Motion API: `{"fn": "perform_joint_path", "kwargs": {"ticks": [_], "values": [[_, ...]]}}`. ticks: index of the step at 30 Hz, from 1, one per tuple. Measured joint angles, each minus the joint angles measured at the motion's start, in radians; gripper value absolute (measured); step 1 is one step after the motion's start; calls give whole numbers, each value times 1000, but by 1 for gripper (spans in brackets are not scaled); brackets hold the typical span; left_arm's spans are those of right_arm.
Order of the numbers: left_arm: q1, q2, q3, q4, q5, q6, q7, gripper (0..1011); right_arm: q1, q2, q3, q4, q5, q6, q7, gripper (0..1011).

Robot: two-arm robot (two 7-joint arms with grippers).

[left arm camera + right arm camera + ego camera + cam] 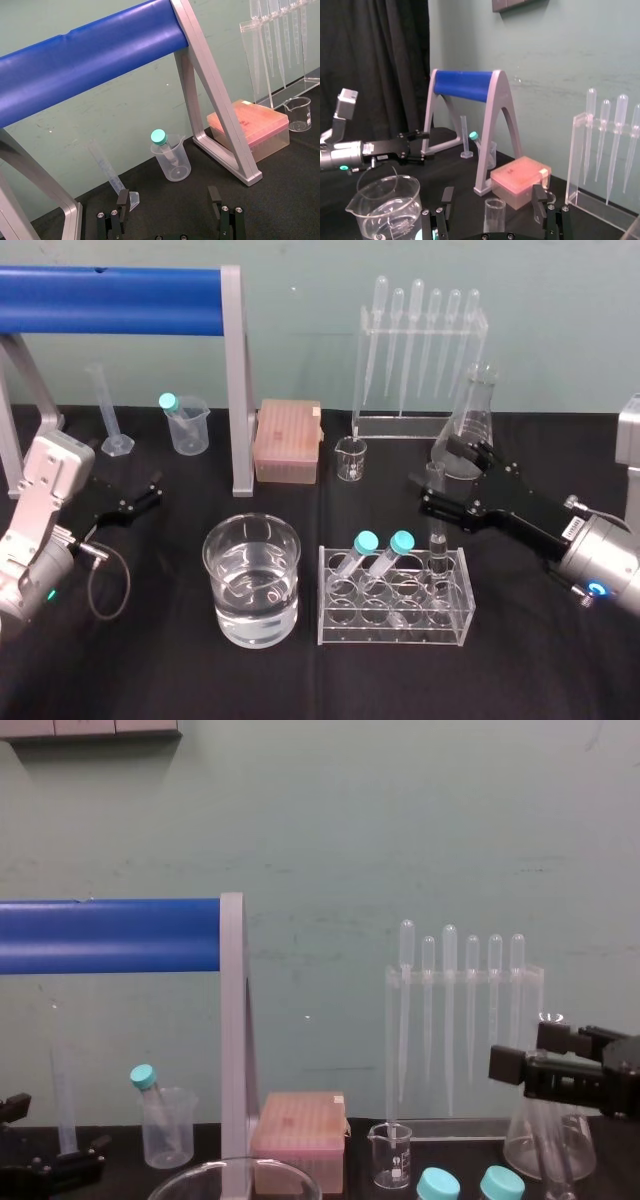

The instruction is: Hold the test tube with one hand and immerse one end into the beaker, then return it to the test tube rack.

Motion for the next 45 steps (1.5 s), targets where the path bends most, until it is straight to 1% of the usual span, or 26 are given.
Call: {"fn": "perform_joint_path", "kwargs": {"ticks": [6, 14, 23, 40, 42, 45], "values": [[0, 0, 0, 0, 0, 0, 0, 1000, 2, -9, -2, 9, -19, 32, -9, 1000], [0, 0, 0, 0, 0, 0, 0, 1000, 4, -13, -5, 12, -34, 51, -10, 1000], [0, 0, 0, 0, 0, 0, 0, 1000, 3, -14, -6, 16, -45, 57, -8, 1000], [0, 0, 0, 0, 0, 0, 0, 1000, 0, -16, 0, 18, -45, 58, -9, 1000], [0, 0, 0, 0, 0, 0, 0, 1000, 0, -16, -1, 18, -45, 58, -9, 996], [0, 0, 0, 0, 0, 0, 0, 1000, 0, -16, -1, 17, -45, 57, -9, 946]]}}
